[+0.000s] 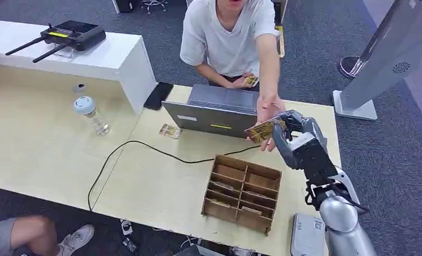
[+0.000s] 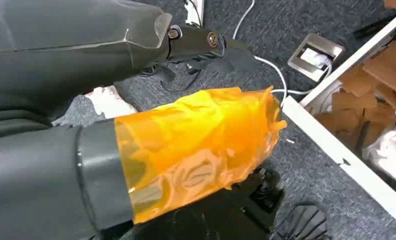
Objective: Pass the card to the sensor for recognition and then transmit it.
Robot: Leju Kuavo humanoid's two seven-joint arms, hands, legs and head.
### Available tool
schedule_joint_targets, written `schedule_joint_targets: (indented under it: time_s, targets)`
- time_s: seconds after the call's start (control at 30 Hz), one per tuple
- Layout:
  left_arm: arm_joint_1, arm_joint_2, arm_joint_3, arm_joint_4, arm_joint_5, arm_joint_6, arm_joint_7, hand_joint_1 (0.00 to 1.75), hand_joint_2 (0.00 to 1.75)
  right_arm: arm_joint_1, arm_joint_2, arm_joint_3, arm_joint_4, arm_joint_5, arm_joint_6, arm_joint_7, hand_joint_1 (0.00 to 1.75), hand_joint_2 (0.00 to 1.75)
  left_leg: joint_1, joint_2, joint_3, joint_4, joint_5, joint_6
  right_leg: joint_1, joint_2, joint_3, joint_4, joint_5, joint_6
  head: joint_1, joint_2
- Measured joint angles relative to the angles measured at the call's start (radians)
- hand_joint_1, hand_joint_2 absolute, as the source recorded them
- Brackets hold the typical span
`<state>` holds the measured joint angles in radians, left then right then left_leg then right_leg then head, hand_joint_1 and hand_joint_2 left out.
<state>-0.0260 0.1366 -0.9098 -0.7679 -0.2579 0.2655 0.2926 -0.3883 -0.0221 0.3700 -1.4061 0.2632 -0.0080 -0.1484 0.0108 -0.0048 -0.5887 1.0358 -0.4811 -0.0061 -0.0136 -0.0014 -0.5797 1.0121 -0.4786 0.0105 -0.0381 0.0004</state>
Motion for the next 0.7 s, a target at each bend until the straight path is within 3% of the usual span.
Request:
schedule_joint_targets:
  time_s: [0.33,0.37,0.4,0.43,0.47,0.67,0.7]
  targets:
    - [-0.004,-0.019,0.04,0.015,-0.041,-0.024,-0.003,0.0,0.0,-0.014,0.038,0.013,0.066,0.016,-0.016,0.007,1.75,1.75,0.0,0.0,0.0,0.0,0.0,0.0,0.0,0.0,0.0,0.0,0.0,0.0,0.0,0.0]
    - [-0.004,-0.021,0.045,0.016,-0.043,-0.024,-0.003,0.0,0.0,-0.014,0.04,0.014,0.069,0.016,-0.016,0.008,1.59,1.75,0.0,0.0,0.0,0.0,0.0,0.0,0.0,0.0,0.0,0.0,0.0,0.0,0.0,0.0]
    - [-0.004,-0.022,0.048,0.017,-0.046,-0.025,-0.003,0.0,0.0,-0.015,0.041,0.016,0.073,0.016,-0.016,0.008,1.26,1.75,0.0,0.0,0.0,0.0,0.0,0.0,0.0,0.0,0.0,0.0,0.0,0.0,0.0,0.0]
    - [-0.004,-0.022,0.049,0.018,-0.048,-0.026,-0.003,0.0,0.0,-0.016,0.041,0.017,0.075,0.017,-0.016,0.008,0.45,1.75,0.0,0.0,0.0,0.0,0.0,0.0,0.0,0.0,0.0,0.0,0.0,0.0,0.0,0.0]
    - [-0.004,-0.022,0.05,0.018,-0.05,-0.027,-0.003,0.0,0.0,-0.017,0.042,0.019,0.079,0.02,-0.018,0.01,0.02,1.75,0.0,0.0,0.0,0.0,0.0,0.0,0.0,0.0,0.0,0.0,0.0,0.0,0.0,0.0]
    - [-0.001,-0.022,0.068,0.021,-0.066,-0.037,-0.003,0.0,0.0,-0.018,0.046,0.024,0.096,0.041,-0.034,0.011,0.0,1.75,0.0,0.0,0.0,0.0,0.0,0.0,0.0,0.0,0.0,0.0,0.0,0.0,0.0,0.0]
    - [-0.001,-0.022,0.071,0.021,-0.069,-0.038,-0.003,0.0,0.0,-0.018,0.046,0.025,0.1,0.044,-0.034,0.01,0.0,0.0,0.0,0.0,0.0,0.0,0.0,0.0,0.0,0.0,0.0,0.0,0.0,0.0,0.0,0.0]
